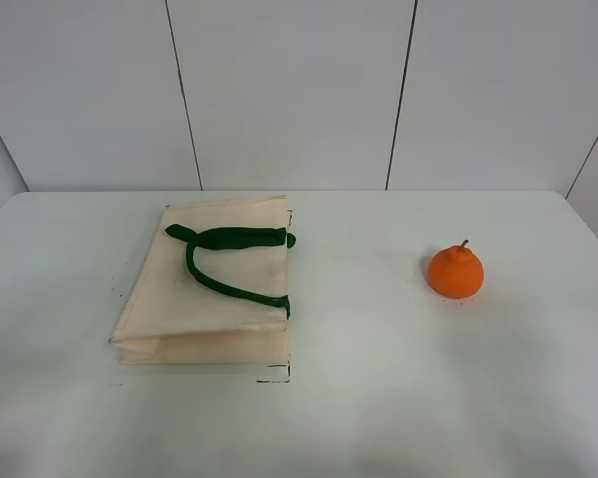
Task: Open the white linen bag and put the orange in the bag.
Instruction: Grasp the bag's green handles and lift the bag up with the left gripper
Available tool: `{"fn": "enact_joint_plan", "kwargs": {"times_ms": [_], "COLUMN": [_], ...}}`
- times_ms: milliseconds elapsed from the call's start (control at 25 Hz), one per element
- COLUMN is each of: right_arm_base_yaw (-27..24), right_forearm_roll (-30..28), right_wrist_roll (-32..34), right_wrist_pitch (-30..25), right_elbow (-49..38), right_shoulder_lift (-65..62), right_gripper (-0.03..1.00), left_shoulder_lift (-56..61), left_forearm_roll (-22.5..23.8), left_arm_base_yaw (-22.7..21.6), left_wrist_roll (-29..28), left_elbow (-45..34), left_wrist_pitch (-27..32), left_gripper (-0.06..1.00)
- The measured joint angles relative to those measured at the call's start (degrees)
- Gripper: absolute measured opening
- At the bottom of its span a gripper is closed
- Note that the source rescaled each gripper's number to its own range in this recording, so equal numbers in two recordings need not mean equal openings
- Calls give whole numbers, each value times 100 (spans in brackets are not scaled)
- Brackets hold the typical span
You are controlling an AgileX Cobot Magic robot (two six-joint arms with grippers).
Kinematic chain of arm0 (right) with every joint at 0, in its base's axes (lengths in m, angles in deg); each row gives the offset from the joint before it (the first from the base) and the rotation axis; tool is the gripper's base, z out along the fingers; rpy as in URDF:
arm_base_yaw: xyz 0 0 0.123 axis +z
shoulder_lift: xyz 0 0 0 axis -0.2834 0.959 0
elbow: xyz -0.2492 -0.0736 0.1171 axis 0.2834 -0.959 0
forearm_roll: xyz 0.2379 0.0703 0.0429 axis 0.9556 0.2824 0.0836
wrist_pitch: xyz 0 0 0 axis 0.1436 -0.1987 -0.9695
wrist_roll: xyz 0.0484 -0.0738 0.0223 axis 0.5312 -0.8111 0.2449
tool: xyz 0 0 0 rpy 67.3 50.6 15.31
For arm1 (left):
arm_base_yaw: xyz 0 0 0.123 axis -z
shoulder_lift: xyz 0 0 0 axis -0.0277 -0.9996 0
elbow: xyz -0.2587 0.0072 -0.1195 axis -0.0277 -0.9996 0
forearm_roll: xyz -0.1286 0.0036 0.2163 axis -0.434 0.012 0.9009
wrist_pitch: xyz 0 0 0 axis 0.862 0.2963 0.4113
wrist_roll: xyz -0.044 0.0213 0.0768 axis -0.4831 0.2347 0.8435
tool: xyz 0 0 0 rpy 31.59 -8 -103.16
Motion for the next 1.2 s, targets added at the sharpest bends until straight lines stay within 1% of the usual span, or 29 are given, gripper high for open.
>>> {"fn": "enact_joint_plan", "kwargs": {"times_ms": [360, 520, 640, 800, 960, 1040, 1200], "right_arm_base_yaw": [0, 0, 0, 0, 0, 0, 0], "right_forearm_roll": [-31, 0, 0, -31, -31, 0, -31], "right_wrist_roll": [0, 0, 0, 0, 0, 0, 0], "right_wrist_pitch": [0, 0, 0, 0, 0, 0, 0], "right_elbow": [0, 0, 0, 0, 0, 0, 0], "right_shoulder_lift": [0, 0, 0, 0, 0, 0, 0], "right_gripper": [100, 100, 100, 100, 100, 100, 100], "left_shoulder_lift": [-23, -651, -1557, -3212, -5148, -6185, -7876], "left_forearm_roll": [0, 0, 0, 0, 0, 0, 0], "left_arm_base_yaw": [0, 0, 0, 0, 0, 0, 0], "left_wrist_roll": [0, 0, 0, 6, -9, -13, -18], "left_elbow": [62, 285, 653, 1319, 2219, 2751, 3882], "left_wrist_pitch": [-26, 2, 4, -17, -72, -122, -168], "left_gripper": [96, 96, 96, 96, 96, 96, 96]}}
